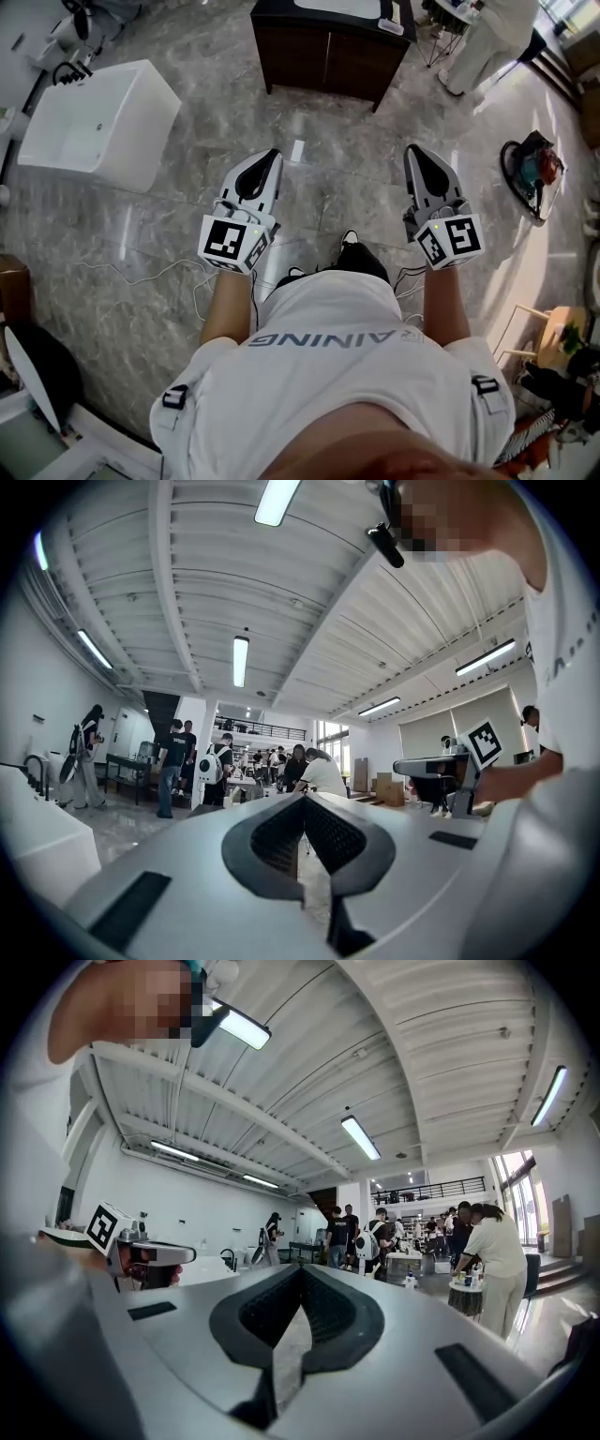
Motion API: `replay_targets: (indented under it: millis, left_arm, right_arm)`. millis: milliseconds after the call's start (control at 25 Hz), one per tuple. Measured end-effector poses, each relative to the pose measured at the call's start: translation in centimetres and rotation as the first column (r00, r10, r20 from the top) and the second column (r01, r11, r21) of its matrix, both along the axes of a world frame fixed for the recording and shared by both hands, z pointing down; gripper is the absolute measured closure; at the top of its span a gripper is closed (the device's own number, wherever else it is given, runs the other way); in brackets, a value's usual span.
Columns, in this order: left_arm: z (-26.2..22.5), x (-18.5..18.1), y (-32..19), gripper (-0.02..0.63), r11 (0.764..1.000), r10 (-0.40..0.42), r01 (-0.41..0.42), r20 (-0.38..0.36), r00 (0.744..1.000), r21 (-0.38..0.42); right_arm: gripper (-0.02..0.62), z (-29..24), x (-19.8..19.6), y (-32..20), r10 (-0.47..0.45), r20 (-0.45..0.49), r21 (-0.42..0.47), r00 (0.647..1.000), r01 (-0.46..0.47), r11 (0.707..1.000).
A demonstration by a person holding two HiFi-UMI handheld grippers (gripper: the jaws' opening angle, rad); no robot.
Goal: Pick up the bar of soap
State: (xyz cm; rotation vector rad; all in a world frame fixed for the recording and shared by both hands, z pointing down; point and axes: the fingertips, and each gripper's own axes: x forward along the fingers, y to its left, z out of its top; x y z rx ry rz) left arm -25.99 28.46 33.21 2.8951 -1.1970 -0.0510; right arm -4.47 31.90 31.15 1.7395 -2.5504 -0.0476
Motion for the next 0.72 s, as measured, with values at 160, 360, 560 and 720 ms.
replay_targets:
  millis: [160, 360, 560, 720]
  left_arm:
    - [0.3, 0.0, -1.7, 0.603, 1.0, -0.003, 0.003, 0.007, 1.0, -0.001]
    - [0.4, 0.2, -5.3, 0.603, 1.0, -0.026, 0.026, 0.026, 0.999, -0.007]
    - [-0.3, 2.2, -10.1, 0.603, 1.0, -0.021, 0.021, 0.049, 0.999, 0.005]
    - [-0.7, 5.5, -14.3, 0.603, 1.0, -0.01, 0.01, 0.063, 0.998, 0.007]
  right_arm:
    - [0.583, 0.0, 0.5, -2.4, 0.0, 0.009, 0.003, 1.0, 0.0, 1.0]
    - [0.583, 0.5, 1.0, -6.7, -0.022, 0.033, 0.007, 0.999, 0.022, 1.0]
    - [0.583, 0.4, 3.3, -11.4, -0.011, 0.057, 0.021, 0.998, 0.01, 1.0]
    - [0.583, 0.3, 7.0, -15.3, 0.009, 0.074, 0.025, 0.997, -0.011, 1.0]
